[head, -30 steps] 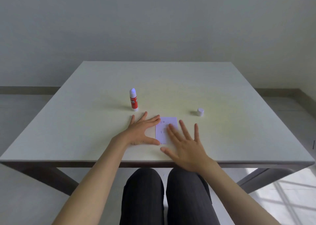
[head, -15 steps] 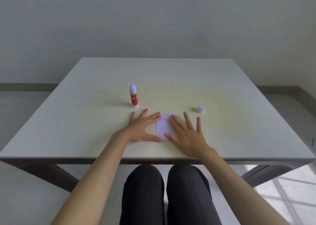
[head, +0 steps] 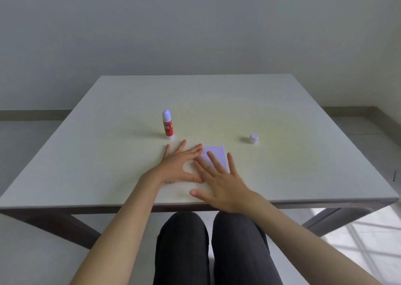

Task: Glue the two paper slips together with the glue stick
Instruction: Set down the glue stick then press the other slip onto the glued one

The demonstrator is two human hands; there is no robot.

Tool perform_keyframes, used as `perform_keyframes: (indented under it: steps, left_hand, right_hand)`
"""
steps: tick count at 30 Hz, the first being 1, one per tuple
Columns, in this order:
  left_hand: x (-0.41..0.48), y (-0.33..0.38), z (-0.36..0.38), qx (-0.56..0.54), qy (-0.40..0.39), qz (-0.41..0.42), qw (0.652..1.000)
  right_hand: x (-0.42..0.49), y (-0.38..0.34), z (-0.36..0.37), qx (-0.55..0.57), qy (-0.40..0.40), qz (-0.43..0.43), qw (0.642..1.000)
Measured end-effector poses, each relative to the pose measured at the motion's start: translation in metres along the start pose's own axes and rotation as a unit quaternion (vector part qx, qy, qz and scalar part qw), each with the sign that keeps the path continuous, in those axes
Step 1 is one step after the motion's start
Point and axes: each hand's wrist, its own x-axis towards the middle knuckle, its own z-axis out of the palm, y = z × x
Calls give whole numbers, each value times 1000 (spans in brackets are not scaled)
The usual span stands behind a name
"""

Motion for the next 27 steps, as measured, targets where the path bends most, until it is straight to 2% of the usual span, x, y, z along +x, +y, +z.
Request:
perform_keyframes:
  steps: [2,5,10,15,17,18,20,21,22,23,27]
  left_hand:
    - [0,0,-1,0,-2,1,1000]
    - [-1,2,-2,10,-7,-5,1000]
    - [-1,2,-2,21,-4,-4,1000]
    - [-5,5,-4,10,18,13,1000]
    - [-10,5,-4,-110,103,21,988]
    - [-12,5,-4,-182,192,10,964]
    - [-14,4,-7,-245,411,-48,877]
    - [-13,3,-10,-243,488,-78,835]
    - [-9,2,-14,-235,529,-106,808]
    - [-4,1,-20,-232,536,-134,801]
    - [23,1,-30,-233,451,-231,830]
  right_hand:
    - [2,10,-3,5,2,12,1000]
    - [9,33,-15,14,-3,123,992]
    - [-3,14,3,6,29,50,998]
    - [-4,16,1,9,31,57,998]
    - [-5,15,3,13,39,53,998]
    - [-6,15,3,13,47,52,997]
    - [-8,14,2,11,74,53,996]
    - [-9,14,1,19,89,51,995]
    - [-10,13,1,35,104,50,993]
    - [-11,13,0,62,121,51,989]
    - [-13,17,-3,189,180,57,964]
